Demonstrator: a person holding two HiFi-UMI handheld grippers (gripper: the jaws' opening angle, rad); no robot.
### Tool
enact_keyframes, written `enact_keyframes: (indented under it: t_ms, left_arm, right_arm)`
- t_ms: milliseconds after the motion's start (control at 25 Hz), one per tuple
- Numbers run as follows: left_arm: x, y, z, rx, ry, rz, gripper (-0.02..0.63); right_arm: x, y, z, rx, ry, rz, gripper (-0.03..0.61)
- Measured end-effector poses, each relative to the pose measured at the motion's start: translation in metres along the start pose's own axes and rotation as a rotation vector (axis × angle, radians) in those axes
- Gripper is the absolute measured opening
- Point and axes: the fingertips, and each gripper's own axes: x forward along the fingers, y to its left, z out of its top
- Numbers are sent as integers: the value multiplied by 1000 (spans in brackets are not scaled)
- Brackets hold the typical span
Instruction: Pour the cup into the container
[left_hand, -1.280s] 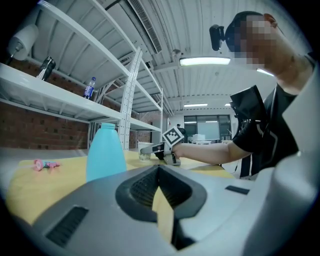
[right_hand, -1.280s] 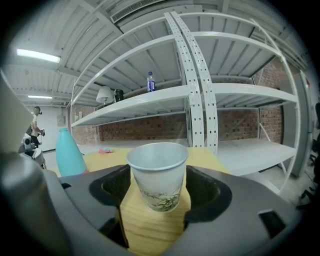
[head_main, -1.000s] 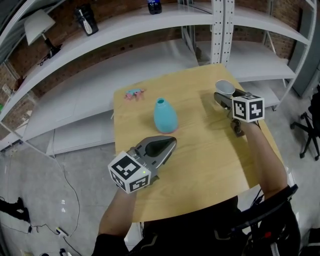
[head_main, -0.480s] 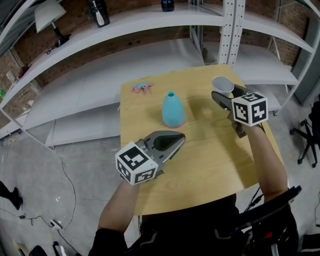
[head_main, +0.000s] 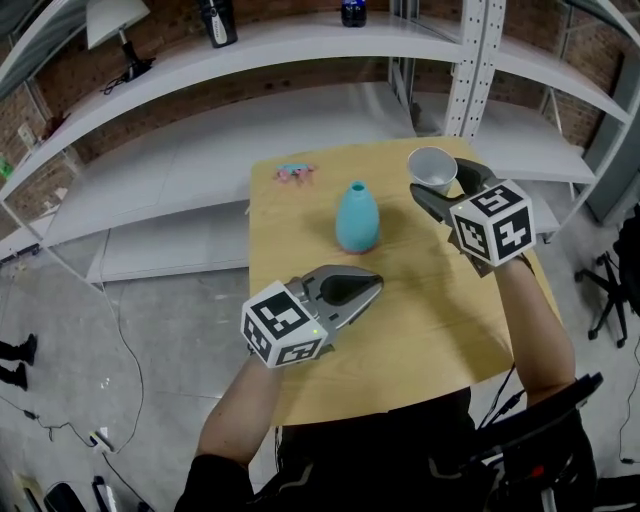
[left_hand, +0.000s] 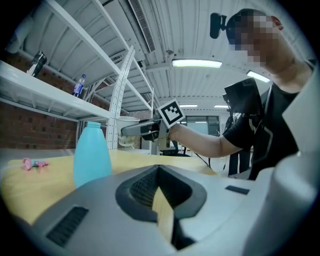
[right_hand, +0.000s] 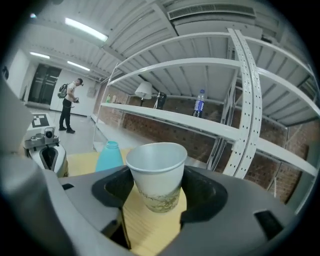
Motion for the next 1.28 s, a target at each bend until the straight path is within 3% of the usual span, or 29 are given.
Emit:
enact_keyframes:
  t_ms: [520, 1280]
  left_arm:
    - [-1, -4, 1, 1, 1, -17, 2]
    - [-1, -7, 1, 2, 2, -29, 2]
  right_arm:
    - [14, 35, 33, -294, 71, -17, 304]
    - [31, 51, 45, -610, 159, -101, 304]
